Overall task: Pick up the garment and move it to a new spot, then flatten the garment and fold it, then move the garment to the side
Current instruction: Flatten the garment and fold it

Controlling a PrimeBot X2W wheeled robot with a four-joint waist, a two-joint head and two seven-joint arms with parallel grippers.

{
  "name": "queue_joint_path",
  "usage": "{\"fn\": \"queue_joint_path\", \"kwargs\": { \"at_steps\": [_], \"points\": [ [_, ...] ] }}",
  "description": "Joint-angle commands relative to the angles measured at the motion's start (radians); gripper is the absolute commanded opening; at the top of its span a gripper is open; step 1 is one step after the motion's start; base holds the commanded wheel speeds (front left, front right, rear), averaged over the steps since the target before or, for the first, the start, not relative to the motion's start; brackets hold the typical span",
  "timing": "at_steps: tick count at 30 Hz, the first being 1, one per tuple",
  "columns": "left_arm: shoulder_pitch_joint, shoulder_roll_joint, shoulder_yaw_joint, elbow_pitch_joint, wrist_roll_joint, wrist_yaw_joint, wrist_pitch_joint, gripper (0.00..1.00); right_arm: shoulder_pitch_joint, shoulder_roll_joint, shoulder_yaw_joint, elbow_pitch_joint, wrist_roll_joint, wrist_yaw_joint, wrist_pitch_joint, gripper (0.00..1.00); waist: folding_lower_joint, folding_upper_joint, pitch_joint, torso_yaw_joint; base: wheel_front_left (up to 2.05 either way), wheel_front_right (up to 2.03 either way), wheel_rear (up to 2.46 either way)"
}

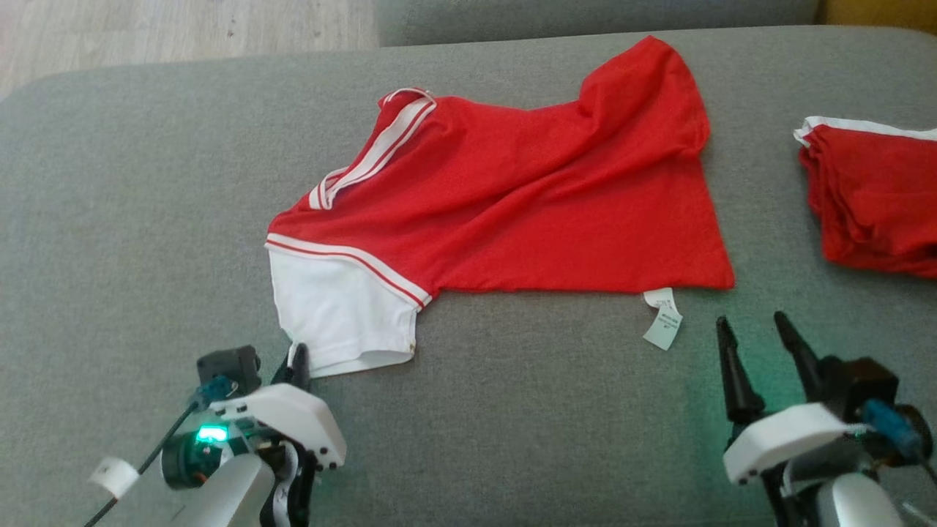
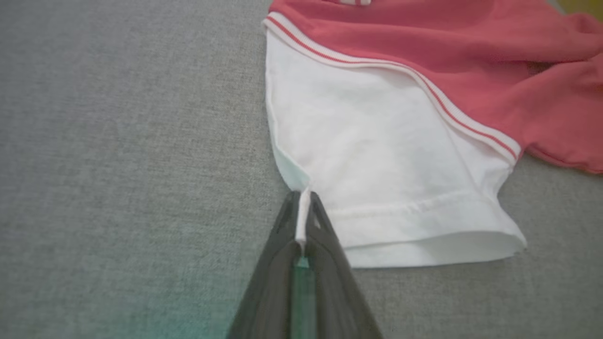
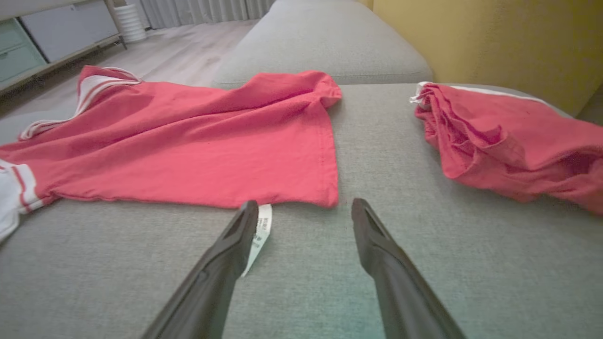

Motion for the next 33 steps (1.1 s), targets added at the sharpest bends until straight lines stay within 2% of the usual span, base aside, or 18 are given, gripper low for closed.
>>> {"fn": "queue_joint_path", "kwargs": {
  "at_steps": [1,7,14,21,23,27,33],
  "points": [
    [-0.046,0.009,0.022,-0.014,-0.002,-0.006,-0.001,0.00,-0.067,-0.006,0.009,-0.023,-0.014,0.007,0.007,1.00,-0.0001,0.0000,0.005,0.007,0.00,0.00,0.00],
    [-0.056,0.003,0.021,-0.035,0.008,-0.007,-0.038,0.00,-0.162,-0.006,-0.055,0.075,-0.020,0.007,0.056,1.00,-0.0001,0.0000,0.014,0.039,0.00,0.00,0.00],
    [-0.042,0.007,0.028,-0.094,0.020,0.008,-0.089,0.00,-0.277,-0.006,-0.130,0.253,-0.056,0.007,0.115,1.00,-0.0001,0.0000,0.030,0.081,0.00,0.00,0.00],
    [-0.019,0.019,0.028,-0.148,0.030,0.022,-0.114,0.00,-0.340,-0.006,-0.126,0.385,-0.043,0.007,0.153,1.00,-0.0001,0.0000,0.036,0.099,0.00,0.00,0.00],
    [-0.009,0.023,0.029,-0.165,0.030,0.026,-0.118,0.00,-0.349,-0.006,-0.112,0.416,-0.019,0.007,0.171,0.47,-0.0001,0.0000,0.034,0.100,0.00,0.00,0.00],
    [0.011,0.031,0.034,-0.201,0.032,0.031,-0.142,0.00,-0.366,-0.006,-0.085,0.454,0.049,0.007,0.182,0.01,-0.0001,0.0000,0.027,0.095,0.00,0.00,0.00],
    [0.032,0.027,0.051,-0.266,0.006,0.019,-0.165,0.00,-0.394,-0.006,-0.072,0.445,0.112,0.007,0.114,0.00,-0.0001,0.0000,-0.012,0.078,0.00,0.00,0.00]
  ]
}}
